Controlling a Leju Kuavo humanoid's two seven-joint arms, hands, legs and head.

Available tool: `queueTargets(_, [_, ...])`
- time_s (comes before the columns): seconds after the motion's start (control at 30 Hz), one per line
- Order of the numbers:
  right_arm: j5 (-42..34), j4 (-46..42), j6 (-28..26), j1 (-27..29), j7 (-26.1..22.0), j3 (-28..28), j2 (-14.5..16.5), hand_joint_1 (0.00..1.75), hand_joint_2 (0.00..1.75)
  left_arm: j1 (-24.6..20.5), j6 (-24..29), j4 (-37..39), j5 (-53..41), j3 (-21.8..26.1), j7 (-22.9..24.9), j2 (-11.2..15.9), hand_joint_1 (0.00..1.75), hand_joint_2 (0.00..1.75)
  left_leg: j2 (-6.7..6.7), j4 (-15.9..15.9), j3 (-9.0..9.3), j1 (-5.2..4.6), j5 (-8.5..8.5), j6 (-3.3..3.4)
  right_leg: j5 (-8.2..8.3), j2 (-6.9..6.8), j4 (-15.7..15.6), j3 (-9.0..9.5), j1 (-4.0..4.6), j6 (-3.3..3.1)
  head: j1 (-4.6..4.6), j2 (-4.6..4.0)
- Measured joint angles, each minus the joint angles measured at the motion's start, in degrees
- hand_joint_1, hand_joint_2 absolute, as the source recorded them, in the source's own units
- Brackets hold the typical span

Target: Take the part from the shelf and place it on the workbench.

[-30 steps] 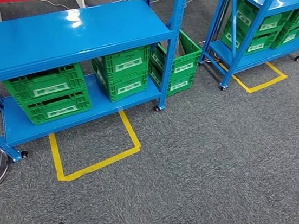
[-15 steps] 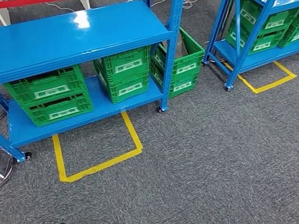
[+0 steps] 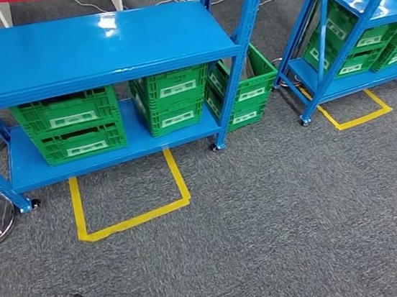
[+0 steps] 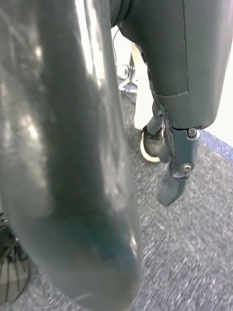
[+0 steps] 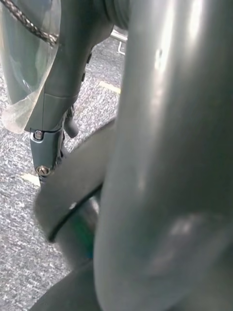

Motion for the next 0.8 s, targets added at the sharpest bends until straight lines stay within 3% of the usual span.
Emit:
queueTargets(0.03, [-0.01, 0.0, 0.04, 0.02, -0.02, 0.0, 0.0, 0.0, 0.0, -0.02, 0.0, 0.0, 0.0, 0.05, -0.13, -0.05, 0.0, 0.0, 0.0, 0.02, 0.05, -0.04, -0.09, 0.1, -1.13, 0.01, 3.64, -2.14, -0.01, 0.09, -0.01, 0.0])
queueTargets(0.07, [-0.04, 0.0, 0.09, 0.04, -0.03, -0.01, 0.0, 0.0, 0.0, -0.01, 0.01, 0.0, 0.0, 0.09, -0.21, -0.09, 0.0, 0.0, -0.01, 0.03, 0.16, -0.08, -0.2, 0.16, -1.22, 0.01, 5.64, -3.54, -0.01, 0.14, -0.02, 0.0])
queueTargets(0.1, [-0.16, 0.0, 0.13, 0.06, -0.02, -0.01, 0.0, 0.0, 0.0, -0.01, 0.02, 0.0, 0.01, 0.14, -0.27, -0.1, 0.0, 0.0, -0.05, 0.05, 0.33, -0.09, -0.34, 0.16, -0.29, 0.01, 5.86, -4.09, -0.01, 0.15, -0.01, 0.0])
queueTargets(0.17, [-0.45, 0.0, 0.14, 0.06, 0.02, -0.03, -0.01, 0.0, 0.0, -0.01, 0.03, 0.0, 0.01, 0.19, -0.26, -0.15, 0.0, 0.0, -0.19, 0.12, 0.88, -0.06, -0.75, -0.02, 4.16, 0.0, -0.06, -1.73, -0.05, 0.03, -0.01, 0.0])
queueTargets(0.23, [-0.58, 0.01, 0.19, 0.04, 0.01, -0.04, -0.04, 0.0, 0.0, -0.05, 0.05, 0.0, -0.07, 0.22, -0.33, -0.21, 0.0, 0.0, -0.33, 0.44, 1.22, -0.19, -1.31, -0.51, 6.73, 0.15, -6.87, 1.58, -0.04, -0.22, 0.0, 0.0])
queueTargets(0.3, [-0.59, 0.02, 0.19, 0.06, -0.07, -0.05, -0.07, 0.0, 0.0, -0.12, 0.08, 0.0, -0.22, 0.23, -0.43, -0.25, 0.0, 0.0, -0.39, 0.79, 1.11, -0.36, -1.63, -1.08, 6.62, 0.41, -9.24, 2.95, 0.07, -0.67, -0.04, 0.0])
queueTargets(0.4, [-0.62, 0.02, 0.13, 0.15, -0.2, -0.08, -0.05, 0.0, 0.0, -0.18, 0.21, 0.0, -0.32, 0.24, -0.45, -0.27, 0.0, 0.0, -0.36, 1.41, 0.95, -0.28, -2.25, -1.73, 6.63, 0.43, -9.49, 3.25, 0.05, -1.62, -0.19, 0.0])
queueTargets(0.47, [-0.63, 0.02, 0.17, 0.12, -0.32, -0.09, -0.04, 0.0, 0.0, -0.25, 0.37, 0.0, -0.33, 0.28, -0.45, -0.27, 0.0, 0.0, -0.24, 5.19, -0.66, -0.13, -4.55, -2.31, 6.54, 0.21, -9.67, 3.55, -0.12, -2.22, -0.39, 0.0])
queueTargets(0.53, [-0.64, 0.02, 0.2, 0.13, -0.41, -0.09, -0.05, 0.0, 0.0, -0.27, 0.43, 0.0, -0.33, 0.37, -0.45, -0.28, 0.0, 0.0, -0.16, 12.94, -4.42, 0.02, -7.85, -2.74, 6.31, 0.01, -9.66, 3.75, -0.07, -2.57, -0.52, 0.0])
queueTargets(0.57, [-0.68, 0.02, 0.2, 0.15, -0.43, -0.09, -0.07, 0.0, 0.0, -0.21, 0.44, 0.0, -0.32, 0.42, -0.45, -0.28, 0.0, 0.0, -0.15, 16.15, -6.13, 0.08, -8.68, -2.84, 6.21, -0.05, -9.66, 3.87, -0.05, -2.66, -0.5, 0.0])
queueTargets(0.6, [-0.73, 0.02, 0.2, 0.17, -0.46, -0.1, -0.08, 0.0, 0.0, -0.13, 0.44, 0.0, -0.28, 0.48, -0.45, -0.29, 0.0, 0.0, -0.15, 17.67, -7.1, 0.11, -8.41, -2.86, 6.1, -0.05, -9.66, 4.03, -0.03, -2.69, -0.51, 0.0])
queueTargets(0.63, [-0.79, 0.02, 0.19, 0.17, -0.52, -0.1, -0.09, 0.0, 0.0, -0.07, 0.44, 0.0, -0.24, 0.52, -0.44, -0.29, 0.0, 0.0, -0.15, 16.66, -6.92, 0.13, -6.88, -2.78, 5.98, -0.01, -9.65, 4.26, -0.03, -2.68, -0.52, 0.0])
queueTargets(0.7, [-0.87, 0.03, 0.19, 0.15, -0.7, -0.11, -0.08, 0.0, 0.0, -0.05, 0.44, 0.0, -0.04, 0.62, -0.43, -0.29, 0.0, 0.0, -0.12, 9.7, -4.19, 0.09, -2.24, -2.31, 5.67, 0.05, -9.67, 4.72, -0.03, -2.53, -0.52, 0.0])
queueTargets(0.73, [-0.87, 0.04, 0.2, 0.13, -0.79, -0.11, -0.07, 0.0, 0.0, -0.08, 0.44, 0.0, 0.03, 0.67, -0.43, -0.29, 0.0, 0.0, -0.07, 6.06, -2.69, -0.02, -0.7, -2.0, 5.48, 0.06, -9.63, 4.87, 0.08, -2.35, -0.52, 0.0])
queueTargets(0.8, [-0.83, 0.06, 0.17, 0.09, -0.89, -0.11, -0.04, 0.0, 0.0, -0.21, 0.43, 0.0, 0.14, 0.79, -0.43, -0.29, 0.0, 0.0, -0.01, 2.26, -1.22, -0.26, -0.05, -1.53, 5.32, 0.02, -9.62, 4.78, 0.21, -1.82, -0.49, 0.0])
